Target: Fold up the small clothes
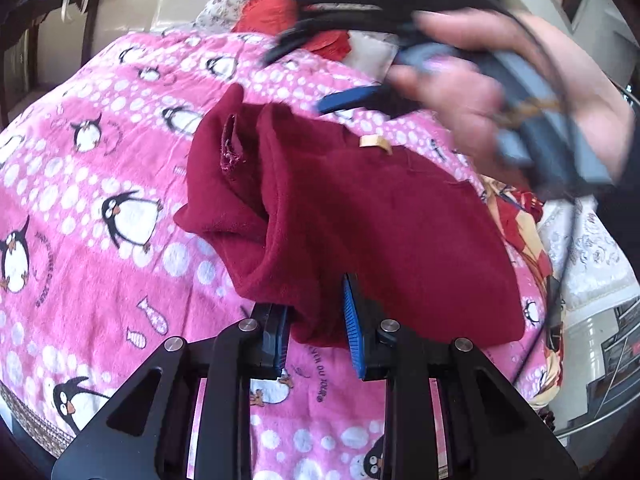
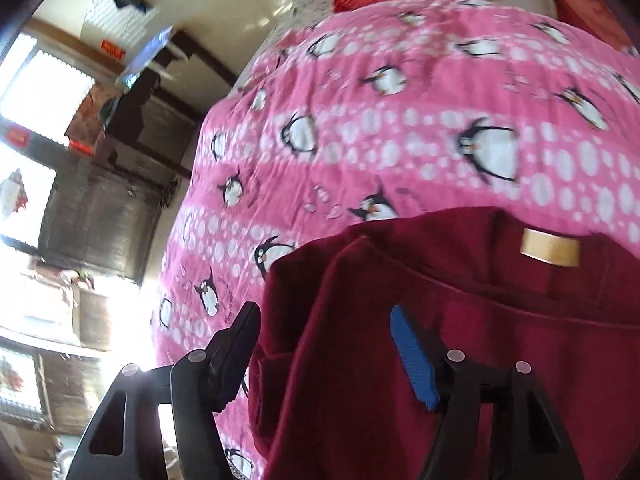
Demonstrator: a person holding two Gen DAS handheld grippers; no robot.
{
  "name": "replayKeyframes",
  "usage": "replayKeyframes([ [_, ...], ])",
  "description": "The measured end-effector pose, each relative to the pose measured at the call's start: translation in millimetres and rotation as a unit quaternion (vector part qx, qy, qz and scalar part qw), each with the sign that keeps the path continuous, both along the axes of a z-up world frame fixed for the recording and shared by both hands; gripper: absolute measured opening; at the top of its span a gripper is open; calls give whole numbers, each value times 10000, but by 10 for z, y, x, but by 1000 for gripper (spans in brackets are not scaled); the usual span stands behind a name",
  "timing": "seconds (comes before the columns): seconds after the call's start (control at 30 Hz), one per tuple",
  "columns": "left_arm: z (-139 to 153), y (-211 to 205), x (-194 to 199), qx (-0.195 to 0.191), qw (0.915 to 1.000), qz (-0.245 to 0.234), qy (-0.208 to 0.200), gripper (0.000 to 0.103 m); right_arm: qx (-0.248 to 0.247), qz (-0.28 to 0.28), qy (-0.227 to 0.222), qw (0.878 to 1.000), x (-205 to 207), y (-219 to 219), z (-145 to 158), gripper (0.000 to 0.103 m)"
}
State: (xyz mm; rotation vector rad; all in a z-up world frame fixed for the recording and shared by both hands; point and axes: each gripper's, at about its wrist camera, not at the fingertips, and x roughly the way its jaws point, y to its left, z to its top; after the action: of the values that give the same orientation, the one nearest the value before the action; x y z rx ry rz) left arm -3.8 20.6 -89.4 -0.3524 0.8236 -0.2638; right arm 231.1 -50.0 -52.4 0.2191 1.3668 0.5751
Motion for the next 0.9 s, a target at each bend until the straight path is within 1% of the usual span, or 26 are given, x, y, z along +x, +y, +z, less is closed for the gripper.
replayKeyframes([
  [0.07, 32, -20, -8, -28, 9999, -66, -79, 23, -295, 108, 186, 9993, 50, 206, -97, 65],
  [0.17, 71, -53, -4, -55, 9997, -177, -175, 23, -764, 417, 417, 9953, 99, 513, -259, 65],
  [0.23, 74, -81, 18, -66, 9994, -273, -201, 23, -996, 544, 509, 9922, 117, 630, -322, 65],
  [0.3, 89, -109, 24, 0, 9991, -330, -265, 23, -1301, 701, 624, 9871, 165, 729, -464, 65],
  [0.33, 94, -120, 28, 12, 9989, -367, -293, 23, -1545, 752, 613, 9832, 175, 758, -500, 62],
  [0.37, 96, -118, 27, 1, 9988, -385, -297, 23, -1790, 779, 520, 9794, 174, 771, -515, 42],
  [0.4, 94, -114, 28, -12, 9988, -398, -295, 23, -1975, 821, 468, 9757, 171, 766, -530, 30],
  [0.43, 101, -117, 22, -35, 9985, -441, -320, 23, -2006, 849, 454, 9749, 164, 755, -534, 17],
  [0.47, 114, -118, 16, -51, 9983, -472, -344, 19, -1972, 874, 379, 9757, 155, 728, -506, 14],
  [0.57, 202, -142, -24, -181, 9973, -582, -421, 17, -1747, 799, 129, 9813, 114, 508, -303, 13],
  [0.63, 303, -218, -35, -172, 9962, -678, -517, 16, -1597, 698, 16, 9847, 95, 324, -152, 13],
  [0.7, 408, -368, -39, -26, 9946, -811, -649, 14, -1508, 580, -102, 9868, 68, 39, 39, 13],
  [0.77, 513, -600, -44, 157, 9909, -1029, -848, 13, -1461, 483, -164, 9880, 51, -234, 181, 13],
  [0.9, 584, -977, -24, 158, 9871, -1338, -867, 11, -1313, 162, -247, 9909, 27, -902, 421, 12],
])
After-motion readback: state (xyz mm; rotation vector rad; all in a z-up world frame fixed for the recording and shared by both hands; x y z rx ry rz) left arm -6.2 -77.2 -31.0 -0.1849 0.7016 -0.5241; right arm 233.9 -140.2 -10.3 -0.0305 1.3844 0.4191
